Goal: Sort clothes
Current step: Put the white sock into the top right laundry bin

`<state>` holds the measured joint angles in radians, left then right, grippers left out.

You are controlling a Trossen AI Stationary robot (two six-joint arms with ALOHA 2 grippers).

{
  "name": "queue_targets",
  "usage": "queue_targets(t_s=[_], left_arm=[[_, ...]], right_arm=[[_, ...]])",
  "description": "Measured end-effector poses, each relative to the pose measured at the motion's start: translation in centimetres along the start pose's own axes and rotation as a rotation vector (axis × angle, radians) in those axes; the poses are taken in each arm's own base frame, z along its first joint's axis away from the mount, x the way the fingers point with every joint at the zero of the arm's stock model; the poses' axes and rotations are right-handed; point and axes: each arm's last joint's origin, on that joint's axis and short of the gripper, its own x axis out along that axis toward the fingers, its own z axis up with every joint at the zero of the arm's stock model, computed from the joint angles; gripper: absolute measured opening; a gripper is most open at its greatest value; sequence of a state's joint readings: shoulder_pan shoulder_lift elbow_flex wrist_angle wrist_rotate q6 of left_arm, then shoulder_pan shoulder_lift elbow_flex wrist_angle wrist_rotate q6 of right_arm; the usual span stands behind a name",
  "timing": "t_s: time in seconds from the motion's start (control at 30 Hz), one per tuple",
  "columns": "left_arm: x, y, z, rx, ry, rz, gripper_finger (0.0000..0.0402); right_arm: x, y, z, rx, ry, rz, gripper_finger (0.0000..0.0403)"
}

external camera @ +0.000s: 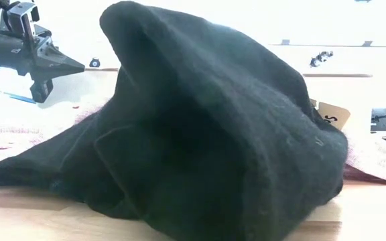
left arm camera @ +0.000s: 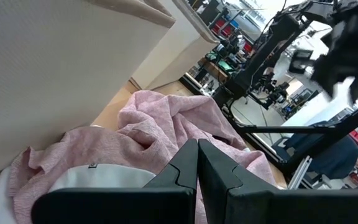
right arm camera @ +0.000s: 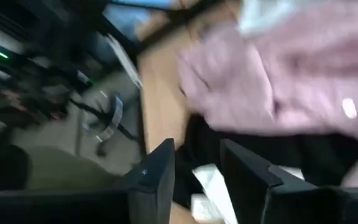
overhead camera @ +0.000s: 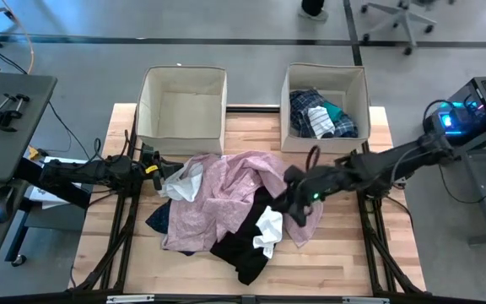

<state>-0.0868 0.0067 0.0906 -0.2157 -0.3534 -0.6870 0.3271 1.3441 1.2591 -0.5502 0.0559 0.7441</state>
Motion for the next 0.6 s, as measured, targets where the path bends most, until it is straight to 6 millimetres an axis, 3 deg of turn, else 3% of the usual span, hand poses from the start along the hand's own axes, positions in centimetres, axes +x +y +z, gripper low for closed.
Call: queue_targets(t_s=[0.33,0.6], left_arm=[[0.0,0.0,0.0,-0.001,0.006,-0.009,0.0],[0.0,0.0,0.0,-0.019,0.007,-0.009,0.0]], right_arm=[[6.1,-1.5,-2.6,-0.012,0.226,-0.18,0.0218],[9.2,-3.5,-4.7,0.005,0.392,-0.37,0.0227]])
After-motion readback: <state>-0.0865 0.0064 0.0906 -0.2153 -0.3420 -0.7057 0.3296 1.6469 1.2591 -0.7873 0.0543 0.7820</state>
